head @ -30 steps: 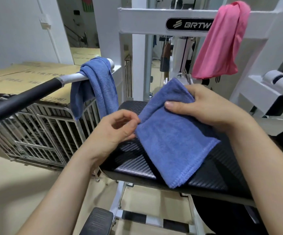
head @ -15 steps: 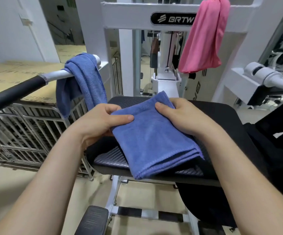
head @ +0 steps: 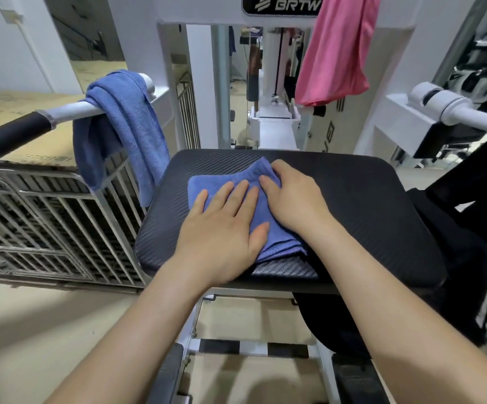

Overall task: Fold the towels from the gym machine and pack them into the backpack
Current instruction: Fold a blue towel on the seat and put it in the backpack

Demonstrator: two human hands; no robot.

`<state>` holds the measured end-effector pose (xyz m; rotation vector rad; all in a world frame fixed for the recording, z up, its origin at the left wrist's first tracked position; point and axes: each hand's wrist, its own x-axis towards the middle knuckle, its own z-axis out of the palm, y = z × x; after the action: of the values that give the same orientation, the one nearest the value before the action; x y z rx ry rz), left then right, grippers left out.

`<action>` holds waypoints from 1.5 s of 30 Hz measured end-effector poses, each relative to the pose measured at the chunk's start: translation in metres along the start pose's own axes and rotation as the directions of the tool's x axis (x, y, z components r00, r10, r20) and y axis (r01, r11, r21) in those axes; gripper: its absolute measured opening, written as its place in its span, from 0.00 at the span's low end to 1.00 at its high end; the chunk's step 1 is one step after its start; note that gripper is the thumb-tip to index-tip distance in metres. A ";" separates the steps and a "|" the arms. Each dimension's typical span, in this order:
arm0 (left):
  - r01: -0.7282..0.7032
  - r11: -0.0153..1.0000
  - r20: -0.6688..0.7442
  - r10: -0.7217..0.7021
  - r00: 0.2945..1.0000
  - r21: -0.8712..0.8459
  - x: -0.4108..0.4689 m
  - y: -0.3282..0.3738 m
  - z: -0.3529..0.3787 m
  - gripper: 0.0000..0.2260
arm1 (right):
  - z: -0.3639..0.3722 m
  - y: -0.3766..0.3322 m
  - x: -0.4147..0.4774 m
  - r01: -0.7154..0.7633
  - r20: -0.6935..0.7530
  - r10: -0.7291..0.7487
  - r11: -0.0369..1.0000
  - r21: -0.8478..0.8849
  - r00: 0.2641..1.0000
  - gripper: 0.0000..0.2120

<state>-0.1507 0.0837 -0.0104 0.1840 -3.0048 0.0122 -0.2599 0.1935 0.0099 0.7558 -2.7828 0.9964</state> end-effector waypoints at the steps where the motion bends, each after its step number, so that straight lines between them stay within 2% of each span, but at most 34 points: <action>1: 0.001 1.000 -0.011 -0.001 1.000 0.001 0.000 0.001 -0.001 0.34 | 0.000 0.002 0.002 0.004 0.005 -0.004 0.999 0.049 1.000 0.06; 4: 0.019 0.998 -0.060 -0.023 0.998 -0.065 -0.002 0.004 -0.001 0.33 | -0.003 0.007 0.003 0.021 0.006 -0.022 0.985 0.169 1.000 0.06; 6: 0.092 0.954 -0.125 -0.132 0.983 -0.285 -0.006 0.006 0.002 0.28 | -0.007 0.010 0.001 0.042 -0.032 -0.034 0.957 0.288 0.999 0.05; 7: 0.135 0.886 -0.145 -0.220 0.965 -0.443 -0.007 0.006 0.002 0.25 | -0.010 0.012 -0.002 0.042 -0.049 -0.025 0.920 0.390 0.998 0.06; 9: 0.177 0.733 -0.154 -0.361 0.920 -0.657 -0.007 0.009 -0.002 0.19 | -0.020 0.018 -0.011 0.012 -0.046 0.023 0.769 0.639 0.999 0.08; 11: 0.135 0.614 -0.150 -0.390 0.908 -0.778 -0.008 0.019 -0.011 0.14 | -0.034 0.026 -0.025 -0.007 -0.030 0.053 0.585 0.811 0.998 0.08; 12: 0.076 0.475 -0.123 -0.375 0.919 -0.876 -0.009 0.026 -0.016 0.12 | -0.042 0.031 -0.033 -0.007 -0.030 0.063 0.517 0.856 0.998 0.08; 14: -0.018 0.044 -0.028 -0.249 0.968 -0.999 -0.012 0.045 -0.025 0.11 | -0.060 0.044 -0.048 0.006 -0.038 0.070 0.415 0.910 0.997 0.07; 15: -0.012 -0.156 0.015 -0.166 0.986 -0.988 -0.013 0.057 -0.026 0.11 | -0.072 0.052 -0.056 0.012 -0.040 0.066 0.385 0.923 0.997 0.07; 16: 0.009 -0.294 0.038 -0.092 0.995 -0.956 -0.015 0.071 -0.025 0.12 | -0.083 0.061 -0.062 0.017 -0.043 0.062 0.370 0.929 0.997 0.07; 17: 0.029 -0.365 0.044 -0.034 0.998 -0.931 -0.017 0.085 -0.024 0.13 | -0.096 0.070 -0.069 0.024 -0.046 0.053 0.368 0.930 0.998 0.07; 18: 0.038 -0.389 0.040 0.003 0.999 -0.920 -0.018 0.102 -0.021 0.15 | -0.110 0.079 -0.075 0.028 -0.047 0.043 0.369 0.929 0.998 0.07; 20: 0.016 -0.368 0.005 0.030 1.000 -0.930 -0.018 0.136 -0.015 0.17 | -0.134 0.102 -0.089 0.011 -0.030 0.048 0.357 0.934 0.998 0.05; 21: -0.008 -0.324 -0.018 0.028 0.999 -0.946 -0.018 0.154 -0.012 0.18 | -0.143 0.117 -0.098 -0.006 -0.009 0.045 0.326 0.945 0.999 0.09; 23: -0.069 -0.200 -0.072 0.011 0.997 -0.977 -0.018 0.188 -0.009 0.18 | -0.159 0.151 -0.116 -0.085 0.085 0.012 0.226 0.970 0.996 0.21; 26: -0.163 -0.023 -0.164 0.051 0.985 -0.986 -0.019 0.239 -0.004 0.22 | -0.170 0.214 -0.145 -0.338 0.339 -0.050 0.024 0.941 0.940 0.30; 28: -0.200 0.120 -0.188 0.108 0.976 -0.972 -0.020 0.269 0.009 0.25 | -0.173 0.250 -0.162 -0.478 0.473 -0.072 -0.081 0.875 0.878 0.29; 30: -0.187 0.218 -0.155 0.152 0.976 -0.958 -0.020 0.289 0.035 0.24 | -0.174 0.279 -0.172 -0.549 0.548 -0.035 -0.081 0.832 0.836 0.23; 31: -0.136 0.232 -0.100 0.163 0.982 -0.963 -0.019 0.295 0.053 0.23 | -0.175 0.288 -0.175 -0.561 0.561 0.020 0.000 0.828 0.827 0.20; 33: 0.002 0.279 0.042 0.137 0.990 -0.960 -0.017 0.295 0.096 0.19 | -0.176 0.304 -0.177 -0.546 0.501 0.218 0.314 0.777 0.838 0.13; 34: 0.061 0.348 0.091 0.071 0.993 -0.935 -0.015 0.290 0.121 0.17 | -0.176 0.309 -0.176 -0.525 0.440 0.287 0.463 0.714 0.851 0.10; 36: 0.183 0.565 0.090 -0.188 0.978 -0.805 -0.006 0.267 0.171 0.11 | -0.174 0.318 -0.174 -0.478 0.358 0.320 0.658 0.583 0.877 0.04; 37: 0.274 0.647 0.073 -0.319 0.945 -0.712 -0.001 0.252 0.190 0.11 | -0.171 0.322 -0.172 -0.462 0.340 0.320 0.706 0.537 0.884 0.02; 38: 0.379 0.674 0.078 -0.431 0.899 -0.635 0.003 0.237 0.207 0.15 | -0.167 0.325 -0.170 -0.448 0.324 0.318 0.733 0.512 0.891 0.03; 40: 0.581 0.585 0.198 -0.588 0.784 -0.565 0.011 0.216 0.234 0.20 | -0.157 0.327 -0.166 -0.430 0.313 0.305 0.745 0.509 0.899 0.05; 41: 0.627 0.509 0.279 -0.600 0.750 -0.590 0.014 0.211 0.245 0.22 | -0.152 0.325 -0.164 -0.417 0.322 0.284 0.757 0.503 0.903 0.05; 43: 0.653 0.232 0.468 -0.532 0.706 -0.721 0.020 0.217 0.260 0.22 | -0.140 0.322 -0.157 -0.378 0.345 0.226 0.793 0.478 0.911 0.07; 44: 0.671 0.107 0.548 -0.491 0.677 -0.734 0.023 0.223 0.269 0.22 | -0.135 0.322 -0.154 -0.364 0.350 0.205 0.796 0.483 0.914 0.10; 45: 0.689 0.084 0.574 -0.486 0.659 -0.720 0.025 0.231 0.274 0.22 | -0.131 0.322 -0.152 -0.355 0.353 0.191 0.795 0.491 0.916 0.12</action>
<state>-0.2390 0.3053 -0.2784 1.2962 -2.2492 -1.8063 -0.2923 0.5524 -0.1085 0.5768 -2.9202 1.9491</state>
